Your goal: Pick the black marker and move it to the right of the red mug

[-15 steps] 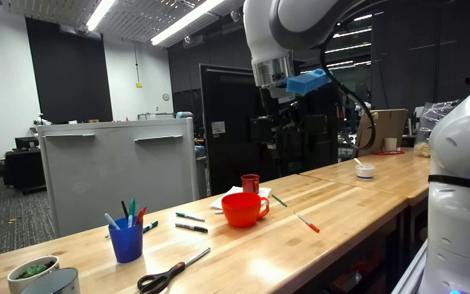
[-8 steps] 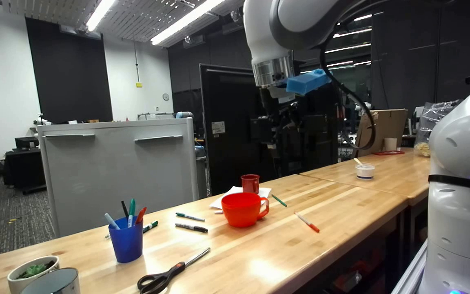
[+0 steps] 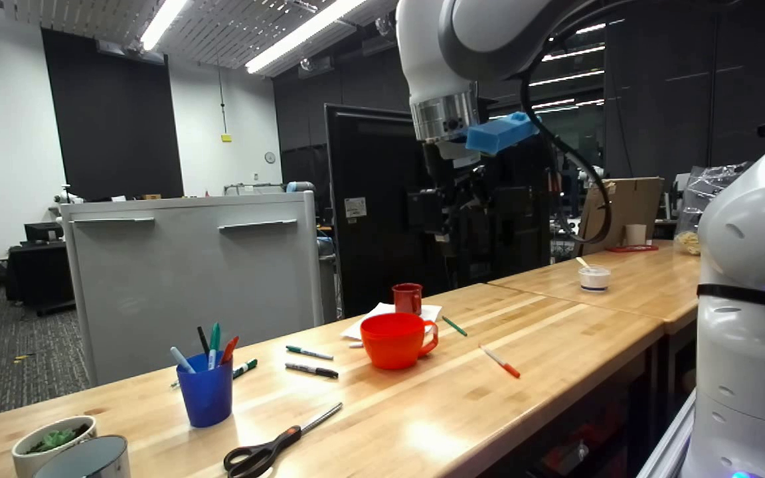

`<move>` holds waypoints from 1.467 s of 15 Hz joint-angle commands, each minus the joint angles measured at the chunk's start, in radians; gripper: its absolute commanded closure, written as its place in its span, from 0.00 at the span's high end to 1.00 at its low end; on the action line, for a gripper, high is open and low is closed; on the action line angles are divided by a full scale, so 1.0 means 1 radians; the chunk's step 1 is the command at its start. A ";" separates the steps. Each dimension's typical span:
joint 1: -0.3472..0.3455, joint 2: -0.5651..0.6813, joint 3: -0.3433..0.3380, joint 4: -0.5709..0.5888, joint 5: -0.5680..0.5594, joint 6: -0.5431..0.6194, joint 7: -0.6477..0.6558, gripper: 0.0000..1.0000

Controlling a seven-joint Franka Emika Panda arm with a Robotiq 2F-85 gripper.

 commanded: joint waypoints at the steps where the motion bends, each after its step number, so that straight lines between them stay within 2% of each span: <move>1: 0.023 0.007 -0.019 0.002 -0.014 -0.002 0.013 1.00; 8: 0.023 0.007 -0.019 0.002 -0.014 -0.002 0.013 1.00; 10: 0.018 0.053 -0.037 -0.003 -0.013 0.058 -0.013 1.00; 17: 0.022 0.386 -0.105 0.105 -0.038 0.333 -0.215 1.00; 22: 0.026 0.656 -0.120 0.320 -0.134 0.359 -0.343 1.00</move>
